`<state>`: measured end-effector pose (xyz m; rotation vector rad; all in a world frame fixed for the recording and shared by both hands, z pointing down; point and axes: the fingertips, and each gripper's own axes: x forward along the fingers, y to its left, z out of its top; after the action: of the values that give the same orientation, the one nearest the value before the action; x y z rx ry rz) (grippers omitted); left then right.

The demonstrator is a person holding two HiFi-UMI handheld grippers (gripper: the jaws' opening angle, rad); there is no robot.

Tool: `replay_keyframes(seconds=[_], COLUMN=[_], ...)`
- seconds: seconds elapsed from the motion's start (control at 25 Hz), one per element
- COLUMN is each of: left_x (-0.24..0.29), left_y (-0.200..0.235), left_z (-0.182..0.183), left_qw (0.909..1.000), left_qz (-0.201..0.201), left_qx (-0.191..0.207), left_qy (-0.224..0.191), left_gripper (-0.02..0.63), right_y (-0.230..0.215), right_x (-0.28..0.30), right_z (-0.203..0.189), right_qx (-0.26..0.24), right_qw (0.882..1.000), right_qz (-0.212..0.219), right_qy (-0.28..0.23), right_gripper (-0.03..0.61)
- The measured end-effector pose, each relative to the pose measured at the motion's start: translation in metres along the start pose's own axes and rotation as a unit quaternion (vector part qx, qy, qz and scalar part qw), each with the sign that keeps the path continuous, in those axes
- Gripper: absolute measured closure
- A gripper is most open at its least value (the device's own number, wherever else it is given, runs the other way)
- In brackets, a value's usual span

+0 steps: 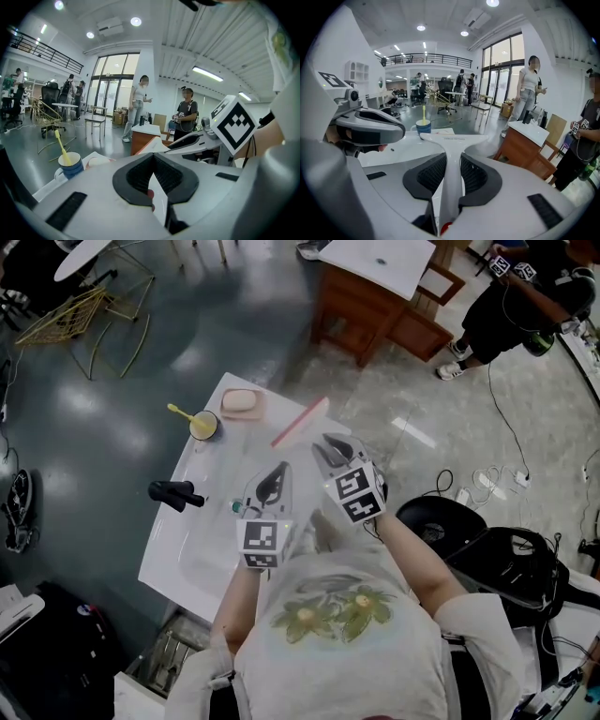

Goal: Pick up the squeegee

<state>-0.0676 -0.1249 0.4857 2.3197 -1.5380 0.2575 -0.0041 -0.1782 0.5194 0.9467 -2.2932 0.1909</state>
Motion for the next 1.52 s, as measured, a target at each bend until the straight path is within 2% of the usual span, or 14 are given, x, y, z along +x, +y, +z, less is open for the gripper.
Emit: replay_keyframes(seconds=[0.56, 1.12, 1.52], left_x=[-0.017, -0.039, -0.042], left_y=[-0.017, -0.042, -0.064], left_z=[0.009, 0.010, 0.017], left_qw=[0.9989, 0.9967, 0.9951], left_qz=[-0.017, -0.049, -0.066], left_qx=[0.034, 0.051, 0.059], left_qy=[-0.026, -0.041, -0.045], left_gripper=[0.605, 0.605, 0.605], right_y=[0.018, 0.051, 0.055], right_x=[-0.044, -0.086, -0.111], right_z=[0.026, 0.035, 0.042], right_qx=[0.030, 0.037, 0.033], right_qw=[0.998, 0.995, 0.992], right_qz=[-0.008, -0.023, -0.026], right_qy=[-0.049, -0.094, -0.118], right_gripper=[0.474, 0.474, 0.474])
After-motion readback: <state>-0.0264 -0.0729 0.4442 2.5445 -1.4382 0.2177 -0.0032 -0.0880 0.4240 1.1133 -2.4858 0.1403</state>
